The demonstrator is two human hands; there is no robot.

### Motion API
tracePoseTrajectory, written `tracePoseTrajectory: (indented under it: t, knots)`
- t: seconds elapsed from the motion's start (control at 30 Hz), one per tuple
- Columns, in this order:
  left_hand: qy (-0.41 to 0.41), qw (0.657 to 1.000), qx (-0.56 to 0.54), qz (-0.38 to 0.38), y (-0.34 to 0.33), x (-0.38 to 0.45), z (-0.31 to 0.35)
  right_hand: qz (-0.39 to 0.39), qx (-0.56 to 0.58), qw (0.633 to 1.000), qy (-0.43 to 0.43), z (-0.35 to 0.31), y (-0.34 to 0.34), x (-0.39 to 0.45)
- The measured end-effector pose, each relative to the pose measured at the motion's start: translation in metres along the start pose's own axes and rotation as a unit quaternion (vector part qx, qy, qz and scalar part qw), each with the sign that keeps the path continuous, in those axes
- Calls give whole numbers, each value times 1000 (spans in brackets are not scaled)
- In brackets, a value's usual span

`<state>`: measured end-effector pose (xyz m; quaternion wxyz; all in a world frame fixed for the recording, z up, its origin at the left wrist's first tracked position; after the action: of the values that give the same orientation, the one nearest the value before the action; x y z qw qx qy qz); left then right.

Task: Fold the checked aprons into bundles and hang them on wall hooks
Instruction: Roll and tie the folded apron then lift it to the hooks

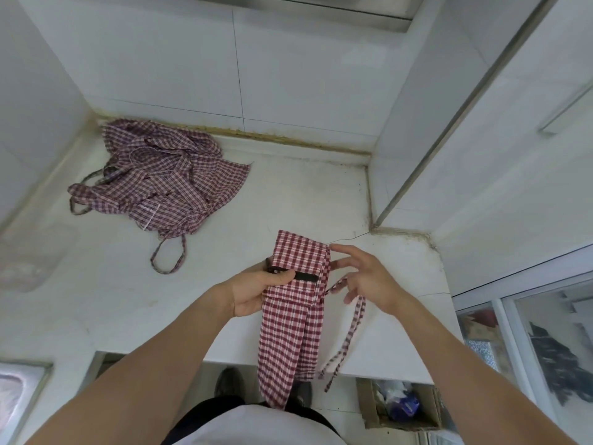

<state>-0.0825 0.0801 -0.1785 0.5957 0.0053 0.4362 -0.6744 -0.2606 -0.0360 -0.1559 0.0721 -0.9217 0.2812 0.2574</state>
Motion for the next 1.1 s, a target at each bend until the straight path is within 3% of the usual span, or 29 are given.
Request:
tracePoseTrajectory:
  t: [0.1, 0.2, 0.27, 0.37, 0.47, 0.6, 0.73, 0.9, 1.0, 1.1]
  knots:
    - [-11, 1000, 18, 1, 1, -1, 5, -31, 67, 997, -31, -1, -9, -4]
    - [-17, 999, 48, -6, -2, -3, 8, -102, -61, 992, -32, -8, -30, -8]
    - [-33, 997, 70, -1, -6, -3, 13, -60, -84, 995, 8, -12, -34, -5]
    - [-52, 996, 79, 7, -8, -1, 19, -28, -9, 997, 73, -15, -37, -1]
    - [-19, 995, 103, -5, -10, -2, 12, 34, 32, 991, 123, -22, -36, 0]
    - [40, 992, 121, -5, -10, -3, -6, 95, 1, 973, 209, -36, -30, -2]
    - [73, 996, 58, 1, -7, -9, -12, 128, -120, 949, 260, -43, -19, -9]
    - [11, 999, -40, 21, -11, -10, -9, 161, -280, 893, 313, -48, -18, -19]
    - [14, 994, -104, 40, -9, -13, -12, 170, -304, 881, 320, -43, -18, -18]
    - [26, 984, -175, 8, -7, -15, -11, 174, -282, 887, 321, -43, -21, -19]
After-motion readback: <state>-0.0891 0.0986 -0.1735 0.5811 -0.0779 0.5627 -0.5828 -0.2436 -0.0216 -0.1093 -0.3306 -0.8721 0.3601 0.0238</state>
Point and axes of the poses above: each hand's wrist, its own x-axis towards the middle knuckle, its own y-axis out of the back of the hand, z = x × y, the point moved 5 cm from there along x, towards the middle knuckle, and after that the axes turned 10 degrees about -z, right-handed, at the moved point
